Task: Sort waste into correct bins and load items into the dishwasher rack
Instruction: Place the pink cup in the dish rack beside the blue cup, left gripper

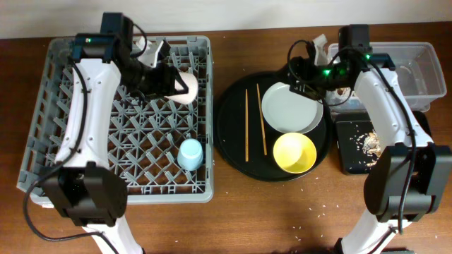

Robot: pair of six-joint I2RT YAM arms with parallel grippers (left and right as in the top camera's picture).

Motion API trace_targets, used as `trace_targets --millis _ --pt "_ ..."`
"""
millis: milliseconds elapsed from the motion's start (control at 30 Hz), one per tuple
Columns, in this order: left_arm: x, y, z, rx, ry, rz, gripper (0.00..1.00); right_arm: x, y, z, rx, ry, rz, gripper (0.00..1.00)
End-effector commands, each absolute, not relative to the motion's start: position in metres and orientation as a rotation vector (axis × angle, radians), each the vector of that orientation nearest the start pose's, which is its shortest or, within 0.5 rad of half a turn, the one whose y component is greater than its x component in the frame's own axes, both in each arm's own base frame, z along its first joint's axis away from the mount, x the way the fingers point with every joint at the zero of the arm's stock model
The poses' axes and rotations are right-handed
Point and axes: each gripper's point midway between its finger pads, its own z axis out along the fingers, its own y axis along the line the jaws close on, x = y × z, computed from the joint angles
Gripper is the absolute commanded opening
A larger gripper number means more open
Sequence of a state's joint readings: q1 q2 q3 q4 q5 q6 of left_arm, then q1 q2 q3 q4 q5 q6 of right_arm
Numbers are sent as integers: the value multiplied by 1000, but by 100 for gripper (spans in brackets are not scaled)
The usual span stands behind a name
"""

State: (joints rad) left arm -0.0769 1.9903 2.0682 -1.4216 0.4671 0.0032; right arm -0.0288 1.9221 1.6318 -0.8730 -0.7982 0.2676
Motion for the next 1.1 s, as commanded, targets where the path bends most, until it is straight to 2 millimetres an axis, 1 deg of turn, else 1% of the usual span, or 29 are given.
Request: trace_targets --millis 0,33,67,167,200,233,333,467,567,600,633,667,700,767,867,967,1000,1067 --pt "411 -96 212 259 2869 -286 55 438 94 150 123 2701 939 84" --pt "408 -106 207 298 2877 -277 54 435 91 145 135 2733 896 84" --pt "406 -111 202 320 2891 -258 55 432 89 141 144 2758 860 84" --pt "398 -118 181 368 2950 -124 55 426 86 135 157 2801 801 84" --pt "394 -117 169 358 2984 -47 54 424 85 134 159 2814 782 84" --pt "392 -116 162 352 3004 -6 55 424 85 133 158 2818 775 84" --pt "384 -116 140 364 3074 66 54 422 85 133 152 2823 774 84" --pt "382 -115 113 346 3127 94 55 422 85 133 153 2824 774 84" --pt "384 -117 100 353 3151 102 55 421 85 132 154 2826 774 84" --pt "384 -117 98 354 3154 103 56 421 85 132 154 2826 774 84" --pt "385 -117 96 356 3157 104 68 422 85 132 154 2827 771 84" --pt "385 -118 95 355 3153 103 75 422 84 132 155 2827 769 84" --pt "386 -118 95 355 3149 101 79 422 84 132 155 2827 769 84" --pt "390 -119 96 352 3133 95 93 422 84 132 155 2827 770 84" --pt "394 -124 99 351 3117 65 94 422 84 132 155 2826 770 84" --pt "400 -129 114 355 3083 43 94 423 84 136 152 2816 768 83" --pt "402 -134 121 359 3071 19 94 424 84 141 148 2805 766 83" --pt "409 -151 140 370 3022 -90 94 425 80 162 141 2762 753 82"
